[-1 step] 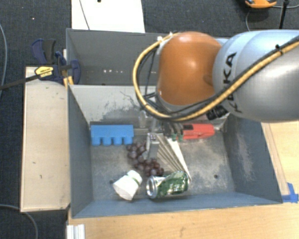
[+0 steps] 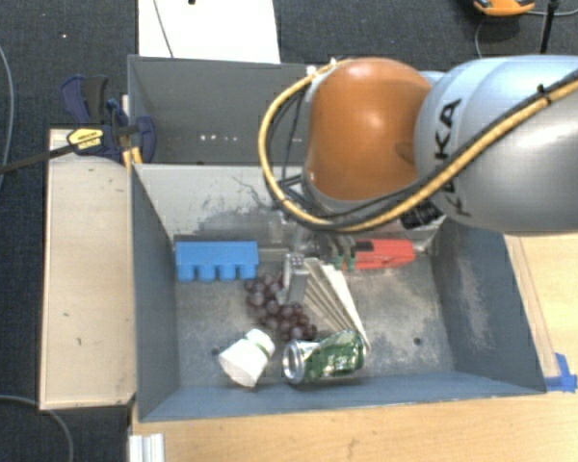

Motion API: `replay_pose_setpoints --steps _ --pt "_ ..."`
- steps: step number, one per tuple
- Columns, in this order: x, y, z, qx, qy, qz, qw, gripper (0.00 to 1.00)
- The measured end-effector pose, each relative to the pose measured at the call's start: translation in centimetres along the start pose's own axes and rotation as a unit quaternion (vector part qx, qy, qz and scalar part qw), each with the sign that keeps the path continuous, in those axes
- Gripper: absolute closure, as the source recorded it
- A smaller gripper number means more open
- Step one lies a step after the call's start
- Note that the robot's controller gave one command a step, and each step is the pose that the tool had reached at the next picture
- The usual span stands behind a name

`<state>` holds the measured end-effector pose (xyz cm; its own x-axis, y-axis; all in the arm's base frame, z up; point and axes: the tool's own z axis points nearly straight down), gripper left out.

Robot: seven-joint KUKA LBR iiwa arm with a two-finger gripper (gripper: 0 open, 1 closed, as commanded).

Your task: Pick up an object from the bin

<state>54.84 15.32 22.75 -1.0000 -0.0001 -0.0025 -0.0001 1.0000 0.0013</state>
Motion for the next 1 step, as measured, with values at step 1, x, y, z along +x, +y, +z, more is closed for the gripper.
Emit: replay_pose_setpoints --steps 1 --pt "0.18 0.02 -1.04 0.000 0.0021 -0.046 0.9989 0.00"
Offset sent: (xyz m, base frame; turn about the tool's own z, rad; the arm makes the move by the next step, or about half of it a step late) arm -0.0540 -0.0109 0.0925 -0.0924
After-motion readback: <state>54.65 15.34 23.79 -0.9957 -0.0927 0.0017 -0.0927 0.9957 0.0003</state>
